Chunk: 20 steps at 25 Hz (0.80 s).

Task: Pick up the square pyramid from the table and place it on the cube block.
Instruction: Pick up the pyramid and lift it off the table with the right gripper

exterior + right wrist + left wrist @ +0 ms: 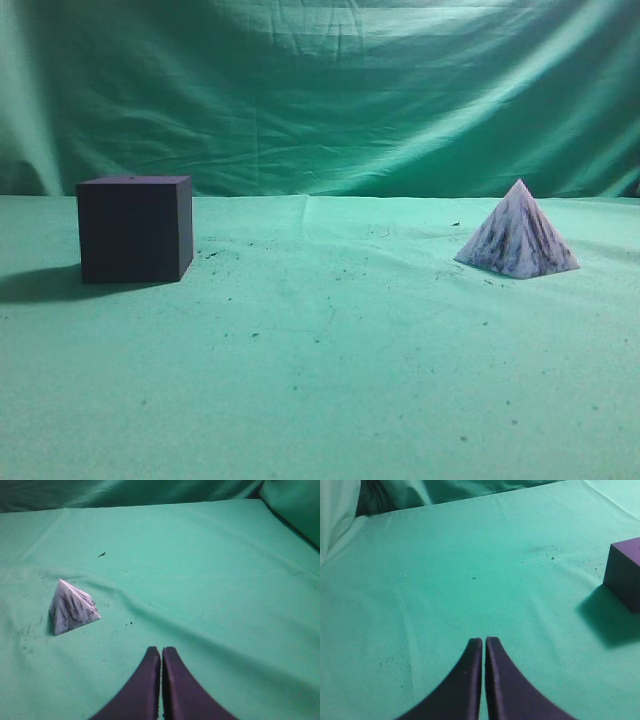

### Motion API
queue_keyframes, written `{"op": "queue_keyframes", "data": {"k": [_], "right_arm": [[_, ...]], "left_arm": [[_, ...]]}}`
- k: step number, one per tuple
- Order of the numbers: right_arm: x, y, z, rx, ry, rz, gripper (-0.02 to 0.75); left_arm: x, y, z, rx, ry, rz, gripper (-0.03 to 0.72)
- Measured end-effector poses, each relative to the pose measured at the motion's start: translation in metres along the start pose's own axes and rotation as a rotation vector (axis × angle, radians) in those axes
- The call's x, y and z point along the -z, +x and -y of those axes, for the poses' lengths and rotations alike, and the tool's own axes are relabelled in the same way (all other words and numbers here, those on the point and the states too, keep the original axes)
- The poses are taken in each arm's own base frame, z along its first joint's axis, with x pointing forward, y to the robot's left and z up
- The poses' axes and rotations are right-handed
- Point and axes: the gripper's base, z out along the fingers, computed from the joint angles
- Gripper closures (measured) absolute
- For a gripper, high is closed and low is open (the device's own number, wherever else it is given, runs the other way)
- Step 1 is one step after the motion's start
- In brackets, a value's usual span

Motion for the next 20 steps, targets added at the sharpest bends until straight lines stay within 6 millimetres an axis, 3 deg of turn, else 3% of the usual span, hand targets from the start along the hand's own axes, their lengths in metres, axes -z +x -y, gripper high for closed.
{"op": "queue_keyframes", "data": {"k": [11, 14, 20], "right_arm": [[0.000, -0.003, 0.001, 0.019, 0.011, 0.038, 0.738], [0.001, -0.012, 0.001, 0.001, 0.013, 0.143, 0.738], [0.011, -0.043, 0.003, -0.229, -0.013, 0.438, 0.738]], "left_arm": [[0.000, 0.000, 0.000, 0.000, 0.000, 0.000, 0.688], [0.000, 0.000, 0.000, 0.000, 0.000, 0.000, 0.688], [0.000, 0.000, 0.000, 0.000, 0.000, 0.000, 0.688]]}}
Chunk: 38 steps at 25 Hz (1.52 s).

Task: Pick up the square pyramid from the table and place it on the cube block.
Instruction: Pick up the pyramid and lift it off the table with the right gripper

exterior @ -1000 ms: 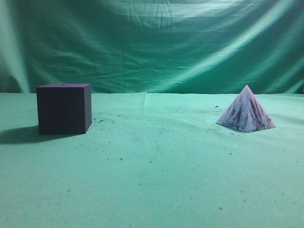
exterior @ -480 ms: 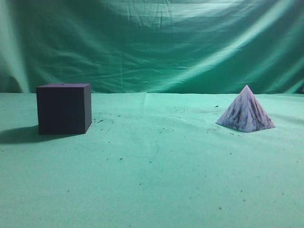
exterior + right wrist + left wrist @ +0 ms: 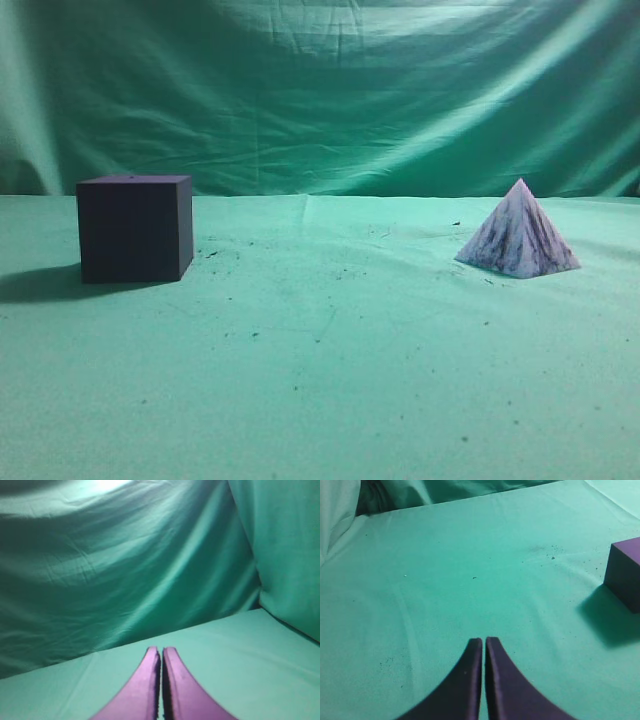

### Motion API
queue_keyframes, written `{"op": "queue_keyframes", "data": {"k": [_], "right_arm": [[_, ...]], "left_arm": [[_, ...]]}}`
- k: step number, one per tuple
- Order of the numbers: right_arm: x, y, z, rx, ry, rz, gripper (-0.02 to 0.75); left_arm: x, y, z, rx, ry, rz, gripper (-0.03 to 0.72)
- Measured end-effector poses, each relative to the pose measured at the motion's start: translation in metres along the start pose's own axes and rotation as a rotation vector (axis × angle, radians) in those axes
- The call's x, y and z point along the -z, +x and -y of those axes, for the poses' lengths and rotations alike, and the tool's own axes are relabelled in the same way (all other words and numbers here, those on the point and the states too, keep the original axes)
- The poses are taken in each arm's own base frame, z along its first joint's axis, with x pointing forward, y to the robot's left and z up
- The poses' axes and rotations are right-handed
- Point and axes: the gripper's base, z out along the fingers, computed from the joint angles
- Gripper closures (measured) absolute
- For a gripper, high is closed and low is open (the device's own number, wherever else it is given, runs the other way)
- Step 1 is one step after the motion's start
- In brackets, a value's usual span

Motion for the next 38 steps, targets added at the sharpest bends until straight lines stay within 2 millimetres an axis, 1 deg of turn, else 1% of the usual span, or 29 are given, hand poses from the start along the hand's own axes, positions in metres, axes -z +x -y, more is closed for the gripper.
{"op": "queue_keyframes", "data": {"k": [1, 2, 4, 7, 10, 14, 16, 18, 20, 23, 25, 27, 31, 34, 35, 36, 38], "right_arm": [[0.001, -0.007, -0.003, 0.007, -0.012, -0.009, 0.738], [0.003, -0.020, -0.009, 0.027, -0.030, -0.006, 0.738], [0.007, -0.045, -0.021, 0.074, -0.069, -0.056, 0.738], [0.003, -0.069, -0.034, 0.107, -0.101, -0.229, 0.738], [-0.008, -0.079, -0.043, 0.099, -0.131, -0.432, 0.738], [-0.023, -0.090, -0.048, 0.100, -0.130, -0.493, 0.738], [-0.031, -0.092, -0.048, 0.123, -0.130, -0.518, 0.738], [-0.041, -0.092, -0.049, 0.175, -0.145, -0.598, 0.738], [-0.056, -0.090, -0.053, 0.215, -0.187, -0.722, 0.738], [-0.084, -0.084, -0.065, 0.257, -0.266, -0.916, 0.738], [-0.102, -0.077, -0.074, 0.294, -0.301, -1.034, 0.738], [-0.122, -0.062, -0.082, 0.320, -0.281, -1.148, 0.738], [-0.158, -0.037, -0.091, 0.410, -0.167, -1.262, 0.738], [-0.182, -0.021, -0.099, 0.418, -0.155, -1.286, 0.738], [-0.189, -0.015, -0.102, 0.414, -0.160, -1.291, 0.705], [-0.195, -0.011, -0.104, 0.406, -0.162, -1.291, 0.691], [-0.205, 0.002, -0.107, 0.412, -0.185, -1.306, 0.569]], "left_arm": [[0.000, 0.000, 0.000, 0.000, 0.000, 0.000, 0.688], [0.000, 0.000, 0.000, 0.000, 0.000, 0.000, 0.688], [0.000, 0.000, 0.000, 0.000, 0.000, 0.000, 0.688], [0.000, 0.000, 0.000, 0.000, 0.000, 0.000, 0.688], [0.000, 0.000, 0.000, 0.000, 0.000, 0.000, 0.688], [0.000, 0.000, 0.000, 0.000, 0.000, 0.000, 0.688], [0.000, 0.000, 0.000, 0.000, 0.000, 0.000, 0.688], [0.000, 0.000, 0.000, 0.000, 0.000, 0.000, 0.688], [0.000, 0.000, 0.000, 0.000, 0.000, 0.000, 0.688], [0.000, 0.000, 0.000, 0.000, 0.000, 0.000, 0.688], [0.000, 0.000, 0.000, 0.000, 0.000, 0.000, 0.688], [0.000, 0.000, 0.000, 0.000, 0.000, 0.000, 0.688], [0.000, 0.000, 0.000, 0.000, 0.000, 0.000, 0.688], [0.000, 0.000, 0.000, 0.000, 0.000, 0.000, 0.688], [0.000, 0.000, 0.000, 0.000, 0.000, 0.000, 0.688], [0.000, 0.000, 0.000, 0.000, 0.000, 0.000, 0.688], [0.000, 0.000, 0.000, 0.000, 0.000, 0.000, 0.688]]}}
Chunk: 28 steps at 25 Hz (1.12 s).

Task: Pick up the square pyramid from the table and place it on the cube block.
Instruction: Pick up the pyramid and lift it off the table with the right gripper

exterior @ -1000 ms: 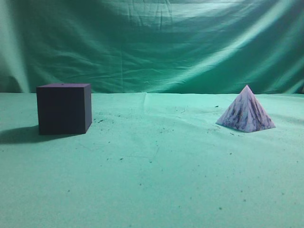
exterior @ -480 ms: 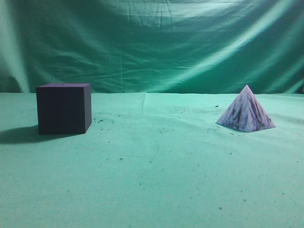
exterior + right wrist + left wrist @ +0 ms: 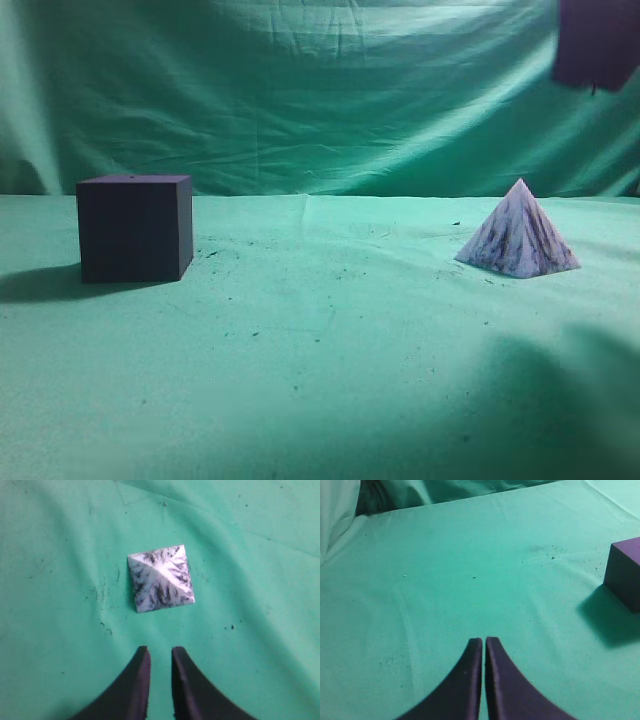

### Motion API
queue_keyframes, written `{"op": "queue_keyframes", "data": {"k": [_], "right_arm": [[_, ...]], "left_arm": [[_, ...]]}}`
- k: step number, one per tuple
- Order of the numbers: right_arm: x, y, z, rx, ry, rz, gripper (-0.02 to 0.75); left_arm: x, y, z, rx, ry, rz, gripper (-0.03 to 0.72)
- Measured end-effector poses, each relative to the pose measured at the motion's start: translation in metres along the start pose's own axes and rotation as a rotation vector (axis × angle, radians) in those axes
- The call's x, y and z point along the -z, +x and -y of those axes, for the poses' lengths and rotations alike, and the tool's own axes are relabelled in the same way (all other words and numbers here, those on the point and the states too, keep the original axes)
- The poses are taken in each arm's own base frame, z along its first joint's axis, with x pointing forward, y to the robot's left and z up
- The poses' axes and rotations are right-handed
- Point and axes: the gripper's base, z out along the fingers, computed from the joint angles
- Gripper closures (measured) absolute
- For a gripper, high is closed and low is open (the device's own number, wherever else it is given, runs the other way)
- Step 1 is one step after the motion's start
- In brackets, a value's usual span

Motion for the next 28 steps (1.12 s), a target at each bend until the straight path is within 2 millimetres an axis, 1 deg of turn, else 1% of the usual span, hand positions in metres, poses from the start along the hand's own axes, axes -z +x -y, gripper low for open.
{"op": "queue_keyframes", "data": {"k": [2, 3, 4, 6, 7, 8, 13, 14, 18, 19, 20, 25, 28], "right_arm": [[-0.012, -0.005, -0.003, 0.019, -0.036, -0.010, 0.421], [-0.019, -0.006, -0.004, 0.032, -0.054, -0.023, 0.329], [-0.019, -0.006, -0.004, 0.032, -0.054, -0.023, 0.329], [-0.033, -0.008, -0.006, 0.038, -0.078, -0.045, 0.160], [-0.040, -0.009, -0.006, 0.041, -0.079, -0.058, 0.119], [-0.055, -0.010, -0.005, 0.044, -0.078, -0.078, 0.092], [-0.088, -0.013, -0.003, 0.051, -0.064, -0.094, 0.092], [-0.094, -0.012, -0.003, 0.053, -0.060, -0.103, 0.137], [-0.115, -0.009, 0.001, 0.091, -0.032, -0.137, 0.139], [-0.119, -0.009, 0.002, 0.102, -0.026, -0.143, 0.139], [-0.121, -0.009, 0.002, 0.112, -0.019, -0.146, 0.183], [-0.123, -0.012, 0.003, 0.122, -0.012, -0.137, 0.183], [-0.124, -0.012, 0.004, 0.126, -0.006, -0.140, 0.318]], "left_arm": [[0.000, 0.000, 0.000, 0.000, 0.000, 0.000, 0.688], [0.000, 0.000, 0.000, 0.000, 0.000, 0.000, 0.688], [0.000, 0.000, 0.000, 0.000, 0.000, 0.000, 0.688], [0.000, 0.000, 0.000, 0.000, 0.000, 0.000, 0.688], [0.000, 0.000, 0.000, 0.000, 0.000, 0.000, 0.688], [0.000, 0.000, 0.000, 0.000, 0.000, 0.000, 0.688], [0.000, 0.000, 0.000, 0.000, 0.000, 0.000, 0.688], [0.000, 0.000, 0.000, 0.000, 0.000, 0.000, 0.688], [0.000, 0.000, 0.000, 0.000, 0.000, 0.000, 0.688], [0.000, 0.000, 0.000, 0.000, 0.000, 0.000, 0.688], [0.000, 0.000, 0.000, 0.000, 0.000, 0.000, 0.688], [0.000, 0.000, 0.000, 0.000, 0.000, 0.000, 0.688], [0.000, 0.000, 0.000, 0.000, 0.000, 0.000, 0.688]]}}
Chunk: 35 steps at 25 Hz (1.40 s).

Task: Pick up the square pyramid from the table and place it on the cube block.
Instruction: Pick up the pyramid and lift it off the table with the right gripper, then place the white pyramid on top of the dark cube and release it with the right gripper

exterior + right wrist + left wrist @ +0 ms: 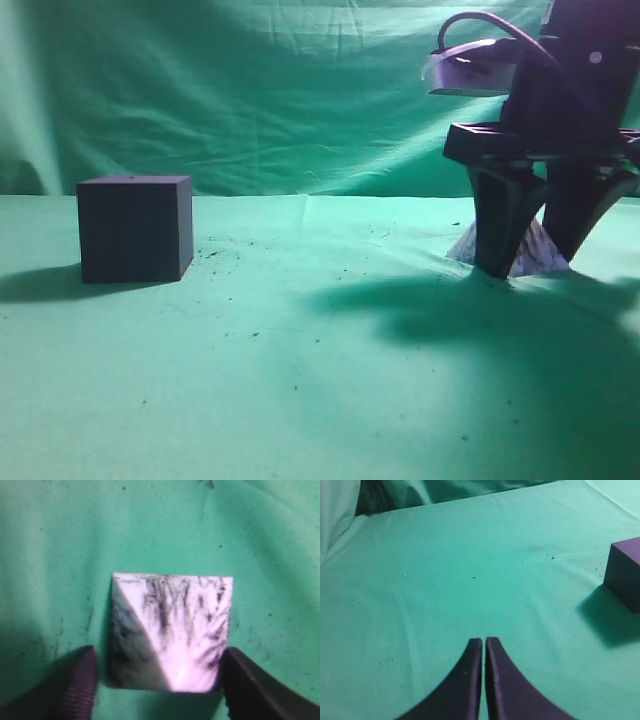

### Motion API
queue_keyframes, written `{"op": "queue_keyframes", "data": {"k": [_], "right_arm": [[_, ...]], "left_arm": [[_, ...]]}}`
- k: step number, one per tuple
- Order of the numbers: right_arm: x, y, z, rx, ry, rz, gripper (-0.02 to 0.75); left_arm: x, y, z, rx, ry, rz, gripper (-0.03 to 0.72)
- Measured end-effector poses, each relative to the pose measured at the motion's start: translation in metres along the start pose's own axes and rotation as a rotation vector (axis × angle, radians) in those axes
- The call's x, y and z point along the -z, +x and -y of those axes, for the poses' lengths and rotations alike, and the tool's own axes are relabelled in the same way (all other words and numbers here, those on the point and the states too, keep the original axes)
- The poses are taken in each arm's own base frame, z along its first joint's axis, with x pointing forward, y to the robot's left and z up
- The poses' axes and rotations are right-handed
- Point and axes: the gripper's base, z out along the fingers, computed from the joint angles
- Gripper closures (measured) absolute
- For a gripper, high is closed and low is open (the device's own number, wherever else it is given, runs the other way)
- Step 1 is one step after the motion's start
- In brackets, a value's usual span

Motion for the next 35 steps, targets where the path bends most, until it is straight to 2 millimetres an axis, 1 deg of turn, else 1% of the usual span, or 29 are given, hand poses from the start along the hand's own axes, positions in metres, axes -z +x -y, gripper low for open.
{"op": "queue_keyframes", "data": {"k": [2, 3, 4, 7, 11, 12, 14, 16, 18, 19, 21, 24, 27, 30, 31, 33, 35], "right_arm": [[0.002, -0.001, 0.001, -0.010, 0.011, -0.003, 0.380], [0.002, -0.001, 0.002, -0.019, 0.020, -0.004, 0.392], [0.002, 0.000, 0.002, -0.032, 0.025, -0.007, 0.379], [0.005, -0.002, 0.003, -0.054, 0.042, -0.022, 0.379], [0.014, -0.011, 0.006, -0.022, 0.077, -0.062, 0.379], [0.018, -0.015, 0.008, -0.024, 0.083, -0.065, 0.379], [0.034, -0.026, 0.010, -0.025, 0.093, -0.029, 0.379], [0.056, -0.038, 0.011, -0.033, 0.093, 0.025, 0.379], [0.076, -0.048, 0.005, -0.016, 0.088, 0.060, 0.379], [0.087, -0.053, -0.001, 0.002, 0.086, 0.077, 0.379], [0.104, -0.063, -0.020, 0.053, 0.073, 0.098, 0.379], [0.128, -0.078, -0.064, 0.155, 0.030, 0.156, 0.379], [0.139, -0.091, -0.114, 0.260, -0.023, 0.188, 0.379], [0.130, -0.103, -0.154, 0.330, -0.056, 0.152, 0.379], [0.127, -0.107, -0.164, 0.347, -0.060, 0.145, 0.379], [0.112, -0.113, -0.181, 0.377, -0.066, 0.113, 0.379], [0.098, -0.120, -0.192, 0.389, -0.071, 0.100, 0.379]], "left_arm": [[0.000, 0.000, 0.000, 0.000, 0.000, 0.000, 0.688], [0.000, 0.000, 0.000, 0.000, 0.000, 0.000, 0.688], [0.000, 0.000, 0.000, 0.000, 0.000, 0.000, 0.688], [0.000, 0.000, 0.000, 0.000, 0.000, 0.000, 0.688], [0.000, 0.000, 0.000, 0.000, 0.000, 0.000, 0.688], [0.000, 0.000, 0.000, 0.000, 0.000, 0.000, 0.688], [0.000, 0.000, 0.000, 0.000, 0.000, 0.000, 0.688], [0.000, 0.000, 0.000, 0.000, 0.000, 0.000, 0.688], [0.000, 0.000, 0.000, 0.000, 0.000, 0.000, 0.688], [0.000, 0.000, 0.000, 0.002, 0.001, 0.000, 0.688], [0.000, 0.000, 0.000, 0.002, 0.001, 0.000, 0.688], [0.000, 0.000, 0.000, 0.002, 0.001, 0.000, 0.688], [0.000, 0.000, 0.000, 0.002, 0.001, 0.000, 0.688], [0.000, 0.000, 0.000, 0.002, 0.001, 0.000, 0.688], [0.000, 0.000, 0.000, 0.002, 0.001, 0.000, 0.688], [0.000, 0.000, 0.000, 0.002, 0.001, 0.000, 0.688], [0.000, 0.000, 0.000, 0.002, 0.001, 0.000, 0.688]]}}
